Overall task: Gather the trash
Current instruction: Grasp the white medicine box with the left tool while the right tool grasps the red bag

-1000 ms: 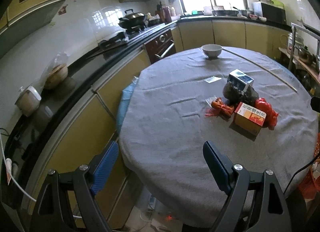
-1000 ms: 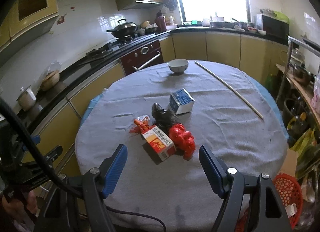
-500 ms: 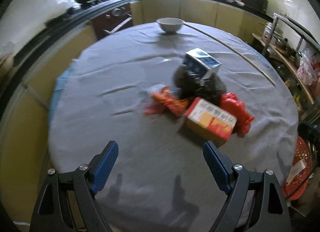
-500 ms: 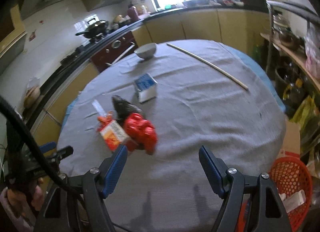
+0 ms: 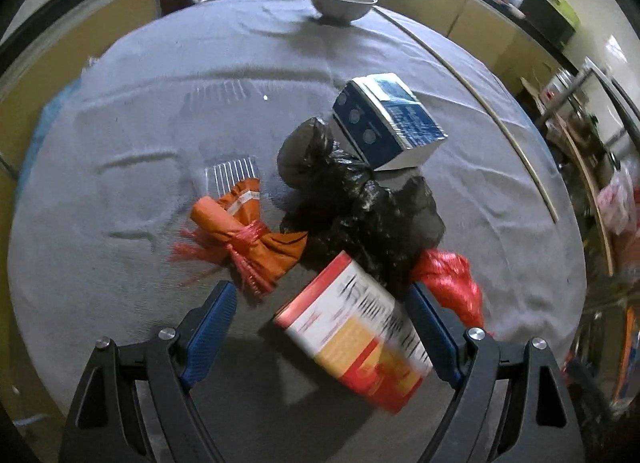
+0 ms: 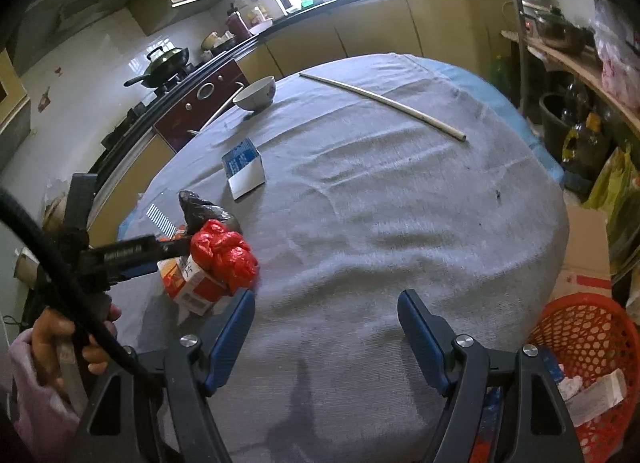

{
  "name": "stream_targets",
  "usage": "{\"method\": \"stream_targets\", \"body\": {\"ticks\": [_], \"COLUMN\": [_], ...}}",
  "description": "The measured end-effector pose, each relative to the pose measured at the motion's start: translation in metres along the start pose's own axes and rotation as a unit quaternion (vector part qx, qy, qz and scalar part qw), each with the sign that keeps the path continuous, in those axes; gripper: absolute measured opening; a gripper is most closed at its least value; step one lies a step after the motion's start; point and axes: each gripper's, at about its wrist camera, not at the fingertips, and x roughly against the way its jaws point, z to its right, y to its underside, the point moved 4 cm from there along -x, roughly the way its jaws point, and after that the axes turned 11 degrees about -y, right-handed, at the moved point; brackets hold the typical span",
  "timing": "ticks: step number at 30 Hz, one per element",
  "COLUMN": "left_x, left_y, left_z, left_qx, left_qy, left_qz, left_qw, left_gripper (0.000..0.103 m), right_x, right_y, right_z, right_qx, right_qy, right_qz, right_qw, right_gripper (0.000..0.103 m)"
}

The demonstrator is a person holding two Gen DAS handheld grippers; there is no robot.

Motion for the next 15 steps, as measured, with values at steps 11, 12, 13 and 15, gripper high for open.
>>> {"method": "stream_targets", "body": {"ticks": [11, 12, 13, 15], "left_x": [-0.017, -0.016, -0.014, -0.011], "left_y": [0.02, 0.022, 0.026, 0.035], "left_z": [0.005, 0.004, 0.002, -0.005], "left_qx": [0.0, -0.002, -0.009, -0.021], "left_qy": [0.019, 0.022, 0.024, 0.026], "left_qz": [-0.032, -0.033, -0.034, -0.035], "left_qw": [0.9993, 0.9992, 0.9991, 0.9988], "left_gripper": [0.058, 0.054, 0.053, 0.052], "right_x": [-0.011, -0.014, -0.019, -0.027], "right_y": [-0.003, -0.004, -0.005, -0.008], "right_z": [-0.008, -0.01, -0.014, -0.023], "right_qx": [0.029, 0.032, 0.037, 0.047], "right_qy": [-0.034, -0.038, -0.045, -0.054], "right_qz": [0.002, 0.0, -0.004, -0.009], "right_qw": [0.999, 0.999, 0.998, 0.997], "right_gripper": [0.077, 0.077, 0.077, 0.075]}}
